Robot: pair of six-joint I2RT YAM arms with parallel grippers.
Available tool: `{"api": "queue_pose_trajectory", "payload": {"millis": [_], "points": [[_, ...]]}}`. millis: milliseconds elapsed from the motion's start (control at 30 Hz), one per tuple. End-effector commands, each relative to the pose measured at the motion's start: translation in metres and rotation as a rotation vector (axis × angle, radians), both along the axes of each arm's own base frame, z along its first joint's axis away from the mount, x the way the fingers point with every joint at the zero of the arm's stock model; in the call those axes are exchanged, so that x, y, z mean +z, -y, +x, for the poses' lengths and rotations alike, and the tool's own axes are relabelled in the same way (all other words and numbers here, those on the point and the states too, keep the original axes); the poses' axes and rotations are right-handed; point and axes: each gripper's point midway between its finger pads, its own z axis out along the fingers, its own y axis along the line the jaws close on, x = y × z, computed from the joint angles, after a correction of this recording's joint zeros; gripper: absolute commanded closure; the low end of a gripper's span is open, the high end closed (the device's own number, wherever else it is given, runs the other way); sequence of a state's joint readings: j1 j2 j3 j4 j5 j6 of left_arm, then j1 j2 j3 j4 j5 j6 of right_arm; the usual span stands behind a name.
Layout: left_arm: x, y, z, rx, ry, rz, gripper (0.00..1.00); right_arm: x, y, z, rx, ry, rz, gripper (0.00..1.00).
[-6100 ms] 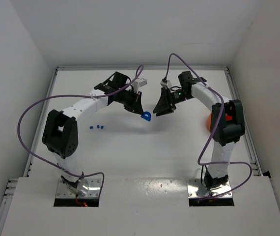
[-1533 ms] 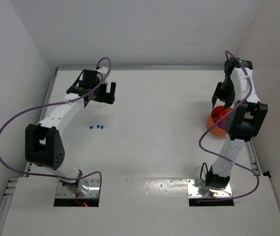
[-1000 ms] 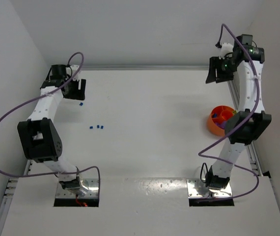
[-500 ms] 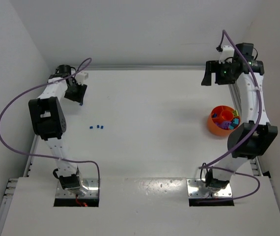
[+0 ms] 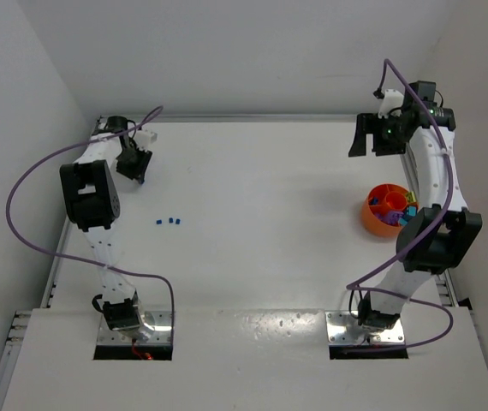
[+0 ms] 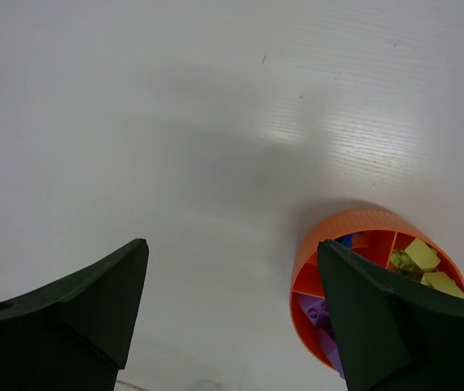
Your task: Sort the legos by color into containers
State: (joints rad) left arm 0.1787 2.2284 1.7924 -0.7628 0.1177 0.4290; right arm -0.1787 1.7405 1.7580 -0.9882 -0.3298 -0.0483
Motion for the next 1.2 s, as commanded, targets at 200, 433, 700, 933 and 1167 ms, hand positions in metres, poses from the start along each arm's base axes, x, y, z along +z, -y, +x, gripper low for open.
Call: {"api": "queue_pose_trajectory", "payload": {"millis": [200,433,700,933,1167], "points": [[-0.009,0.0,0.004,-0.006,-0.014,-0.036,0.55,0.004,-0.011,-0.001,0.026,0.013,0.044,0.16],[-0.02,0.012,0.001,-0.011,-0.041,-0.058,0.62,-0.005,-0.017,-0.008,0.043,-0.022,0.078,0.19],[-0.028,0.029,-0.015,-0.048,-0.08,-0.089,0.86,-0.02,-0.031,-0.022,0.083,-0.08,0.148,0.27],[0.036,0.091,-0.02,-0.233,0.075,-0.25,0.96,-0.014,-0.065,-0.033,0.168,-0.119,0.356,0.3],[0.116,0.217,-0.053,-0.478,0.181,-0.496,0.97,-0.012,-0.121,-0.046,0.162,-0.261,0.76,0.36]]}}
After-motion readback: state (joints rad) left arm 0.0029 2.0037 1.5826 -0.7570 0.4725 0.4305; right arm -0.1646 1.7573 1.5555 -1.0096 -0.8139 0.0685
